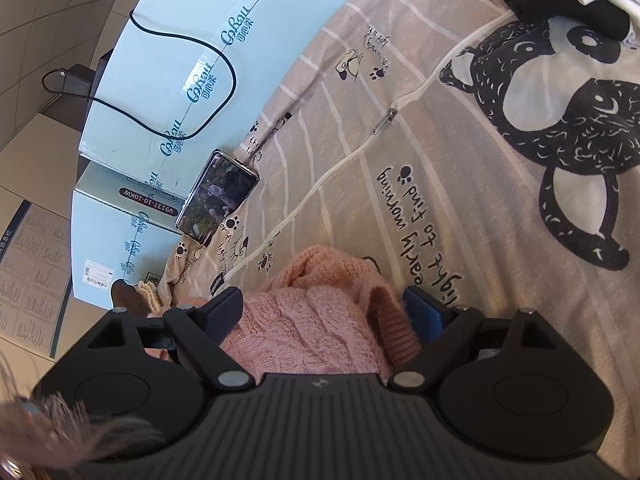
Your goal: Fold clothes
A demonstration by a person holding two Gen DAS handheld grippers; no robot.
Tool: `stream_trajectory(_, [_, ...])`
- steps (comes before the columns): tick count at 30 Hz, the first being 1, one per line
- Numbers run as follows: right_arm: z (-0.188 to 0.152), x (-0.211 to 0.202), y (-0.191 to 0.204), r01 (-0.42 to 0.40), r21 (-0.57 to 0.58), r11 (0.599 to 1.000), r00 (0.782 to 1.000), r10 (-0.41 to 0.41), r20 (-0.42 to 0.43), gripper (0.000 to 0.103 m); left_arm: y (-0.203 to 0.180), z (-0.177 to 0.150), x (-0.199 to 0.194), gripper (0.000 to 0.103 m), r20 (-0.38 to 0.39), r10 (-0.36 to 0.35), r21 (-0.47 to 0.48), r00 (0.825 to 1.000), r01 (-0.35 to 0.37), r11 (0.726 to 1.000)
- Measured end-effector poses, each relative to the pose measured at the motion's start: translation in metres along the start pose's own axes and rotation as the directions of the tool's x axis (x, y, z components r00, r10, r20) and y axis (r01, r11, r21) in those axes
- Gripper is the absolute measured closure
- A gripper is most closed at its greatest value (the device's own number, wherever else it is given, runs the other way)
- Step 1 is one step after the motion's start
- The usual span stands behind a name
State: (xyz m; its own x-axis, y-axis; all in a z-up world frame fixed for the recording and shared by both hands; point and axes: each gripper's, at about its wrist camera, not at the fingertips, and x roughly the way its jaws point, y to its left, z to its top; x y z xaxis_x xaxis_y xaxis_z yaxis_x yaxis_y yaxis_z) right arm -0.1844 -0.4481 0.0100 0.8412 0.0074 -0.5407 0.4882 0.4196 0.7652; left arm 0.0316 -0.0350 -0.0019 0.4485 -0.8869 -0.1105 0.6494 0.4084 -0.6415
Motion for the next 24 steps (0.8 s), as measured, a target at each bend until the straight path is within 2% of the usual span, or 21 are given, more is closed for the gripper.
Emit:
stream_trajectory(2, [-0.001,0.001,0.001,0.001,-0.007,1.000,1.000,-0.001,0.001,0.016,0.007,0.002,0.000,0.077,-0.023,-0.117,-0.105,0.993,0.114,0.988])
stream_trajectory(5, [-0.002,0.002,0.003,0.005,-0.021,1.000,1.000,-0.004,0.000,0.016,0.014,0.005,0.004,0.077,-0.038,-0.265,-0.238,0.963,0.249,0.939])
stream_trajectory(7, [-0.003,0.002,0.004,0.004,-0.027,1.000,1.000,-0.004,0.002,0.016,0.015,0.008,0.008,0.076,-0.036,-0.355,-0.324,0.934,0.326,0.888])
stream_trajectory(12, [-0.004,0.000,0.002,-0.008,-0.020,1.000,1.000,0.008,0.005,0.016,0.012,0.015,0.017,0.070,0.016,-0.542,-0.492,0.840,0.479,0.728])
stream_trajectory(15, [-0.003,0.000,0.000,-0.014,-0.018,1.000,1.000,0.014,0.005,0.016,0.010,0.019,0.019,0.068,0.073,-0.613,-0.551,0.787,0.544,0.633])
stream_trajectory(18, [-0.003,0.000,0.000,-0.019,-0.019,1.000,1.000,0.019,0.005,0.016,0.009,0.019,0.023,0.063,0.122,-0.649,-0.593,0.751,0.579,0.559])
stream_trajectory(23, [-0.003,-0.001,-0.001,-0.029,-0.016,0.999,1.000,0.029,0.004,0.016,0.010,0.020,0.028,0.056,0.160,-0.674,-0.644,0.721,0.594,0.483])
stream_trajectory(24, [-0.003,-0.002,-0.002,-0.030,-0.015,0.999,1.000,0.030,0.004,0.016,0.010,0.020,0.029,0.055,0.164,-0.675,-0.649,0.719,0.594,0.475])
